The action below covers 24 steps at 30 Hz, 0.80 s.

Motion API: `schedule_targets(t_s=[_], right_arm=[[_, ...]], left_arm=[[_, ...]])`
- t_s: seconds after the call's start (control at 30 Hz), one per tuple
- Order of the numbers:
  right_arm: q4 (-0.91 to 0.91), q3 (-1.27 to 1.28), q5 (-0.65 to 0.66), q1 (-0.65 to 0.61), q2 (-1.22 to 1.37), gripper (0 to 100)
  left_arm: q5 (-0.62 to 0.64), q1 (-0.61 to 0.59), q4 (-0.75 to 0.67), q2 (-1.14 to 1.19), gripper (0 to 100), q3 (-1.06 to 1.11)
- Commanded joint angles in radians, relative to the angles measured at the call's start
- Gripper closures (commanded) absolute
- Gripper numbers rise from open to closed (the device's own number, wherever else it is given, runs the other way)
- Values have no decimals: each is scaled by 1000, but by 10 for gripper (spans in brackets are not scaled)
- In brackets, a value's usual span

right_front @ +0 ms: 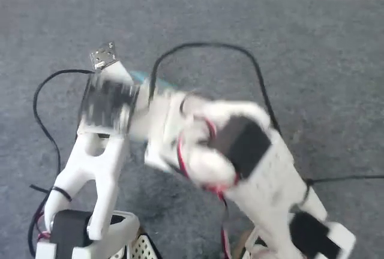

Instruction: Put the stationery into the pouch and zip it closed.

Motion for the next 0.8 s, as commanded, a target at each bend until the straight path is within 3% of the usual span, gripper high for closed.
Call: schedule_targets(t_s=[0.0,0.2,0.3,0.43,0.6,0.77], right_arm=[[36,78,37,-113,-186,893],[38,172,84,-76,-282,653],[38,173,89,-74,-311,593],[39,190,86,-104,-329,590],[38,382,77,15,-341,606],[-56,661,11,58,-487,702]], left_arm=[[18,-11,-18,5,991,-33],[18,-12,-18,5,991,-33],[34,-12,-20,6,991,-33],[43,-12,-21,6,991,-33],[41,-5,-21,6,991,-28],[46,-8,-21,6,991,-31]])
